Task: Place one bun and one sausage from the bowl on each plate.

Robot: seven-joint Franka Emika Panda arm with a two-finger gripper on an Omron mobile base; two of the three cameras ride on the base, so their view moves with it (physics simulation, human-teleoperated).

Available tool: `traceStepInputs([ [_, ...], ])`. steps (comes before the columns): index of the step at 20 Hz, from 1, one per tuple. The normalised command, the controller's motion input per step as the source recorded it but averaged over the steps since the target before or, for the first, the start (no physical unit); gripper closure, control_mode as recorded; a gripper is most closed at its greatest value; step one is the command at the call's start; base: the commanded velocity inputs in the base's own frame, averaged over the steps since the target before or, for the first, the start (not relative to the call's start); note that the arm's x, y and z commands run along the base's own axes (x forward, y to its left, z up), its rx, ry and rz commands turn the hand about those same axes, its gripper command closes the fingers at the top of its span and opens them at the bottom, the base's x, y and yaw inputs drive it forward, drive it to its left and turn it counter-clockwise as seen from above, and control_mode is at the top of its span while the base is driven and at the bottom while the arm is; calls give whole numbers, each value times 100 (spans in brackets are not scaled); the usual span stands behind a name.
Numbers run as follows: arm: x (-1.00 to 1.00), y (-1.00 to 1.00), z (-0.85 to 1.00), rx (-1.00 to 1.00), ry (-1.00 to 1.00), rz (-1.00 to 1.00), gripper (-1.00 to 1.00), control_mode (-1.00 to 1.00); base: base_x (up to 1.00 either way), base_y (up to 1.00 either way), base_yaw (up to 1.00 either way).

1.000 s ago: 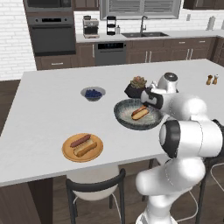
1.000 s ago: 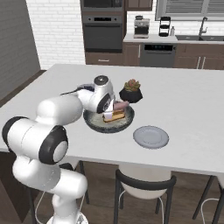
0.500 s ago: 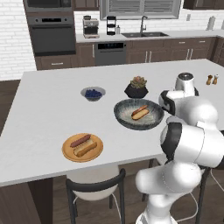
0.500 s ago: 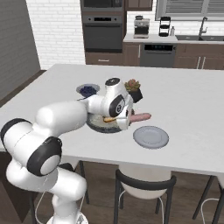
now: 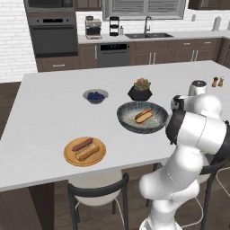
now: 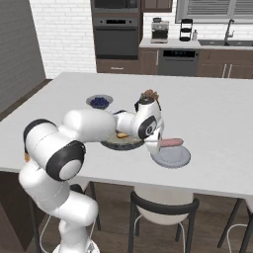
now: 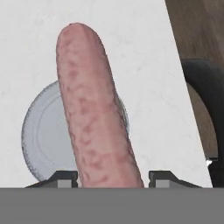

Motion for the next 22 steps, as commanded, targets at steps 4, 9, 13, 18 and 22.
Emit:
traceStepInputs([
  [4, 1, -30, -66, 7, 0, 1, 100, -100, 0, 0, 0],
  [9, 31, -4, -52, 9, 0, 3, 100, -100, 0, 0, 0],
  [13, 72, 0, -36, 8, -2, 2, -100, -100, 0, 0, 0],
  [18, 20, -1, 3, 1, 0, 0, -100, -100, 0, 0, 0],
  [22, 16, 0, 35, 0, -8, 0, -100, -100, 0, 0, 0],
])
